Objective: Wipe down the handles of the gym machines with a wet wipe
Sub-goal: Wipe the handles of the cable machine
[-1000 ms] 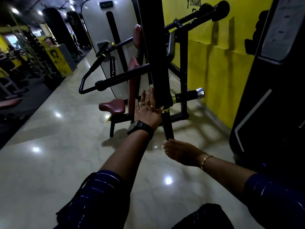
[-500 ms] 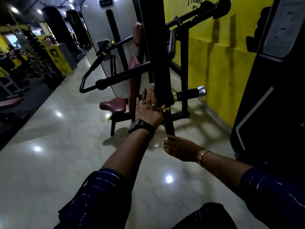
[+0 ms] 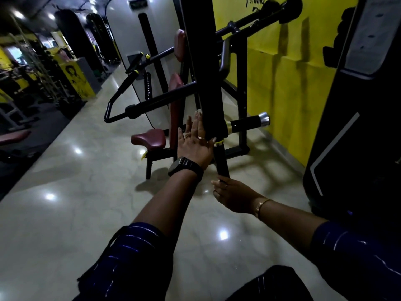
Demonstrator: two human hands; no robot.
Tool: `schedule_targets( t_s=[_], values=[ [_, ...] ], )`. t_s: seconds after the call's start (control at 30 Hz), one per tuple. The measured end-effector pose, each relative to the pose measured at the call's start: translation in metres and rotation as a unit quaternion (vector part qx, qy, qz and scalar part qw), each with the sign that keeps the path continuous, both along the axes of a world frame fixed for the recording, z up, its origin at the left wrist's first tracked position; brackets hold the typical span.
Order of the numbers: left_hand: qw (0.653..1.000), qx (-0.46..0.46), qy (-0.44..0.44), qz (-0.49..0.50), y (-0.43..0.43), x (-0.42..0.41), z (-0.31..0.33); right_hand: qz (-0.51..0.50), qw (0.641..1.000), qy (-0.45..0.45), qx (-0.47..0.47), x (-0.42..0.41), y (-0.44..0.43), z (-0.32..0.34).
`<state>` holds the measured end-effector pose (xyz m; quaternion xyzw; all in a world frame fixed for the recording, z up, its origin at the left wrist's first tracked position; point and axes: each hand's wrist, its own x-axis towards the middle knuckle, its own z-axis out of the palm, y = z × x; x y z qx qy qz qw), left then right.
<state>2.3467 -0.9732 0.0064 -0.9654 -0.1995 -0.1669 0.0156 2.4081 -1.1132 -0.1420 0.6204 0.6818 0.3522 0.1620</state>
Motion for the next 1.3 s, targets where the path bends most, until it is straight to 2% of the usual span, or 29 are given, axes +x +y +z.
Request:
schedule_targets(
  t_s=[0.27,0.33,0.37,0.4,0.43,0.47,0.5,0.57,0.63,0.67,0.7,0.73,0.8,0.87,0.93,1.03,1.07,1.13,1.2,1.3],
  values=[
    [1.0,0.001,0.021,0.004,-0.003,-0.002,0.005,0.014,0.996,0.044,0.076,0.009,-0.052,-0.021],
    [1.0,0.007,0.023,0.012,-0.004,-0.002,0.005,-0.006,0.98,0.145,0.134,0.009,-0.059,-0.026],
    [1.0,0.011,0.021,0.016,-0.004,-0.001,0.004,-0.016,0.958,0.225,0.177,0.008,-0.059,-0.029],
    [1.0,0.009,0.02,0.017,-0.004,-0.001,0.004,-0.028,0.92,0.316,0.229,0.006,-0.058,-0.031],
    [1.0,0.006,0.019,0.015,-0.004,-0.001,0.003,-0.06,0.861,0.417,0.285,0.001,-0.055,-0.027],
    [1.0,0.003,0.018,0.012,-0.004,-0.001,0.003,-0.109,0.776,0.519,0.341,-0.005,-0.051,-0.022],
    [1.0,0.001,0.017,0.009,-0.003,-0.001,0.002,-0.175,0.67,0.612,0.381,-0.009,-0.044,-0.015],
    [1.0,-0.005,0.015,0.006,-0.002,-0.001,0.002,-0.292,0.42,0.757,0.406,-0.015,-0.029,0.0],
    [1.0,-0.005,0.013,0.008,-0.002,0.0,0.001,-0.307,0.177,0.847,0.396,-0.017,-0.017,0.007],
    [1.0,-0.003,0.009,0.008,-0.002,0.001,0.0,-0.286,0.075,0.879,0.375,-0.02,-0.012,0.01],
    [1.0,0.0,0.005,0.008,-0.002,0.001,-0.001,-0.262,0.005,0.898,0.353,-0.023,-0.007,0.014],
    [1.0,0.003,0.001,0.008,-0.002,0.001,-0.001,-0.232,-0.044,0.91,0.34,-0.027,-0.002,0.015],
    [1.0,0.002,-0.002,0.007,0.0,0.002,-0.002,-0.187,-0.097,0.914,0.346,-0.036,0.009,0.02],
    [1.0,0.0,0.0,0.005,0.001,0.002,-0.002,-0.156,-0.133,0.915,0.347,-0.043,0.015,0.024],
    [1.0,-0.002,0.004,0.006,0.001,0.001,-0.002,-0.152,-0.137,0.917,0.343,-0.048,0.017,0.025],
    [1.0,0.008,0.009,0.008,0.001,0.001,-0.002,-0.178,-0.119,0.918,0.335,-0.052,0.007,0.029],
    [1.0,0.008,0.009,0.009,0.0,0.001,-0.002,-0.184,-0.124,0.916,0.333,-0.049,0.003,0.03],
    [1.0,0.008,0.009,0.012,0.0,0.003,-0.002,-0.169,-0.17,0.91,0.337,-0.041,0.0,0.031],
    [1.0,0.009,0.006,0.013,0.0,0.002,-0.002,-0.153,-0.189,0.911,0.333,-0.037,-0.001,0.035],
    [1.0,0.018,0.004,0.015,-0.001,0.001,-0.002,-0.161,-0.164,0.919,0.321,-0.038,0.002,0.038]
  ],
)
